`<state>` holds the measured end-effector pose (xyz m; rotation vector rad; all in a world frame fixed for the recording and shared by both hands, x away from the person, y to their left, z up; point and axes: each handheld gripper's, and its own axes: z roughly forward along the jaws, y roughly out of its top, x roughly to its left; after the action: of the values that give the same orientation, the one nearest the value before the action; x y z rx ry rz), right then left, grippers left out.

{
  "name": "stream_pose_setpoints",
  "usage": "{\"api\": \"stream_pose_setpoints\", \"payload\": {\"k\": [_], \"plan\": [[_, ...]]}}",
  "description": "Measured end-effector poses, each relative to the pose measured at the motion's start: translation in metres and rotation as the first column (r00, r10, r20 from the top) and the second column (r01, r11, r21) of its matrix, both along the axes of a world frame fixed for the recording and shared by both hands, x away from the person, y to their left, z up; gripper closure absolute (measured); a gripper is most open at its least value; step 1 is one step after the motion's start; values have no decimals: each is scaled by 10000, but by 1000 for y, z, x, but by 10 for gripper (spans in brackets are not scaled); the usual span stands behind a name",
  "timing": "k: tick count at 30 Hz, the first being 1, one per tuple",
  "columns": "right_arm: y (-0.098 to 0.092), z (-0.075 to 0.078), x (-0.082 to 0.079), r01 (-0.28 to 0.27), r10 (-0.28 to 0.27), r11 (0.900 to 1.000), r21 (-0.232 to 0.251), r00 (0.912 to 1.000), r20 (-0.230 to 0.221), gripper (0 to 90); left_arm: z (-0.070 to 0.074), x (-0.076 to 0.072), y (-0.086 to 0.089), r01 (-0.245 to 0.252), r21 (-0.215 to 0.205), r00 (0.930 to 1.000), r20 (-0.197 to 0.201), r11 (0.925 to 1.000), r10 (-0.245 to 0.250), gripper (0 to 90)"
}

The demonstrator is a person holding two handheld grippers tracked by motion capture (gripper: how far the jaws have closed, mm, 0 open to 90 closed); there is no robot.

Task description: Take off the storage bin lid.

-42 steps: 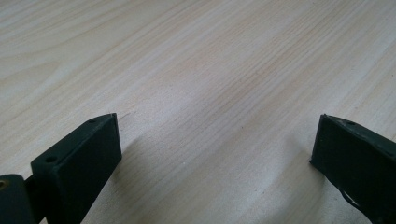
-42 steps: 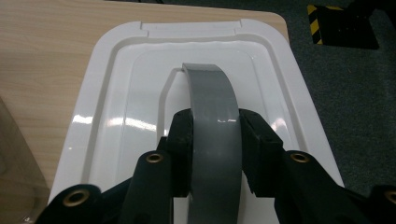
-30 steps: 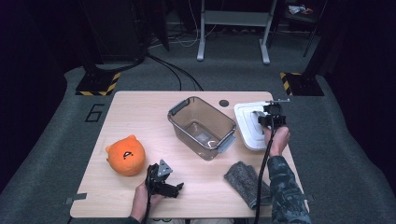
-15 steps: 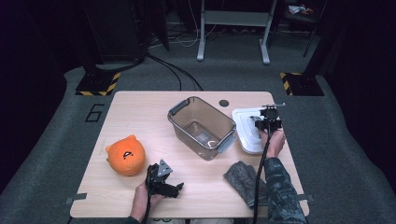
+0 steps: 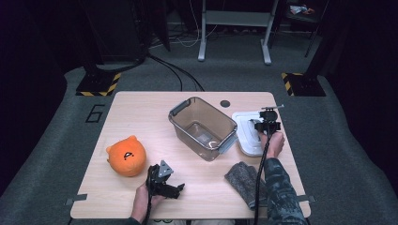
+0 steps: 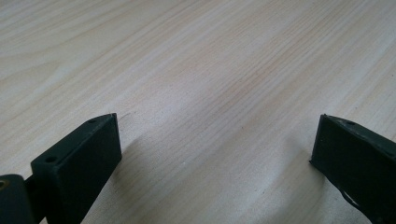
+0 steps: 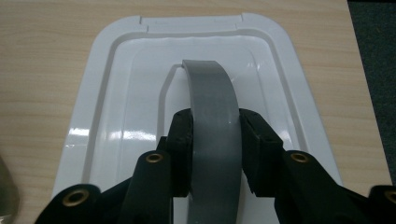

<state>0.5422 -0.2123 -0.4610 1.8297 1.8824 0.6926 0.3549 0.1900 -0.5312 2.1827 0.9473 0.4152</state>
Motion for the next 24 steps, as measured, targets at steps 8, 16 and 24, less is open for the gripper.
{"api": "stream_pose_setpoints", "payload": {"k": [8, 16, 24], "plan": [[-2, -8, 2, -102, 103, 9999, 18, 9997, -229, 664, 0, 0, 0, -1, 2, 10000, 1, 10000, 1, 10], [-4, -9, -1, -346, 351, 9993, 139, 9984, -438, 581, 0, 0, 0, -4, -2, 10000, 2, 10000, 4, 10], [-8, 5, -13, -671, 692, 9958, 625, 9971, -318, 387, 0, 0, 0, 0, 1, 10000, 1, 10000, 0, 10]]}}
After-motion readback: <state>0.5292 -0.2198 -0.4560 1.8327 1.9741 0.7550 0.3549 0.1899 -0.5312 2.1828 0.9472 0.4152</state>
